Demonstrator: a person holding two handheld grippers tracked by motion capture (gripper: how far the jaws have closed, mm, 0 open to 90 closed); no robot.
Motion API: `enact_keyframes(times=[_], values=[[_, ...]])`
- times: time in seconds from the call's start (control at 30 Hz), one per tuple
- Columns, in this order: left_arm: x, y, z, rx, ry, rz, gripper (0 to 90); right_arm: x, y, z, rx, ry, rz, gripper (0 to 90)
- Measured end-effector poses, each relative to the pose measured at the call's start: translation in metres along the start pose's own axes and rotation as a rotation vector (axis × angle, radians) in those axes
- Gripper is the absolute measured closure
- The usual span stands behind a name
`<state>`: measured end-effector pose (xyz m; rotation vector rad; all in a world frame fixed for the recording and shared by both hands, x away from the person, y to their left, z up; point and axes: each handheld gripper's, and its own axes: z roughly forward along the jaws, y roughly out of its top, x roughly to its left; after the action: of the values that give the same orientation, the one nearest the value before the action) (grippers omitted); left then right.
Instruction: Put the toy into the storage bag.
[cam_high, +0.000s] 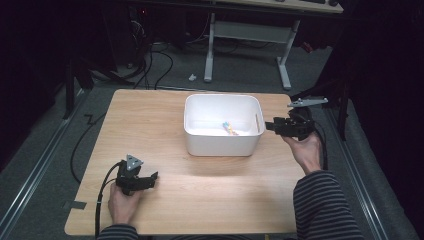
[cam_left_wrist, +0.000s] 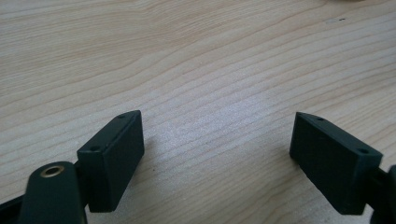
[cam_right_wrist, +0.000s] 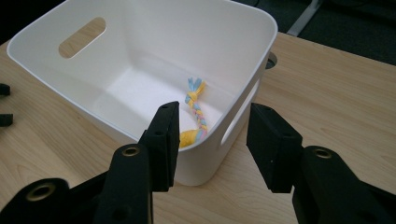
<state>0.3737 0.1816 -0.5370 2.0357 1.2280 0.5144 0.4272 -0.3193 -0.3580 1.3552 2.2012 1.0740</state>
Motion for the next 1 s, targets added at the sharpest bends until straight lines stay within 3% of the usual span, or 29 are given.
enact_keyframes(times=[0.4,0.6,1.0], values=[[0.001,0.000,0.000,-0.001,-0.014,-0.004,16.8,0.002,-0.011,-0.021,-0.045,-0.014,0.018,53.4],[0.000,0.000,0.000,0.003,-0.006,0.004,16.5,0.007,-0.015,-0.040,-0.089,-0.019,0.002,53.3],[0.000,0.000,0.001,0.002,-0.010,0.002,15.6,0.021,-0.022,-0.061,-0.113,-0.036,-0.037,53.3]])
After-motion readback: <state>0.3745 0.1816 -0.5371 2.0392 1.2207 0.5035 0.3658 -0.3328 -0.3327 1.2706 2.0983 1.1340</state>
